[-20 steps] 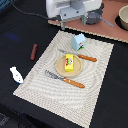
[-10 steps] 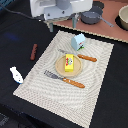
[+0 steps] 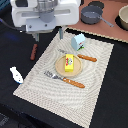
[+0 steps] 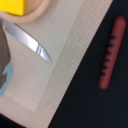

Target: Interact with the objects in diverse but meaningful ways.

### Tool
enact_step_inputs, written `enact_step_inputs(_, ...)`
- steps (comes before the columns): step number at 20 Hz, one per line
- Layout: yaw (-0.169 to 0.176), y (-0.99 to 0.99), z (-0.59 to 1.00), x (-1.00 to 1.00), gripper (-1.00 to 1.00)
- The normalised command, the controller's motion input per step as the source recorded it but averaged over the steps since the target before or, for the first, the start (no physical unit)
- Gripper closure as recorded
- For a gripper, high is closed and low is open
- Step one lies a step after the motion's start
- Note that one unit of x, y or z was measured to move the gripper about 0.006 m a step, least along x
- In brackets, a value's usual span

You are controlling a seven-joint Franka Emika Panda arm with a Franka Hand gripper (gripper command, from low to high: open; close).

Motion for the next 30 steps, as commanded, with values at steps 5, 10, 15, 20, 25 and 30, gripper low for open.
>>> enact_step_inputs(5, -0.075, 0.0, -0.28, -0.85, -1.0)
enact_step_inputs(10, -0.073, 0.02, -0.39, -0.84, -1.0)
enact_step_inputs(15, -0.075, 0.18, -0.43, -0.77, -1.0)
enact_step_inputs(20, -0.058, 0.38, -0.39, -0.65, -1.0)
enact_step_inputs(25, -0.018, 0.49, -0.27, -0.47, -1.0)
enact_step_inputs(30, 0.0, 0.31, -0.27, -0.2, -1.0)
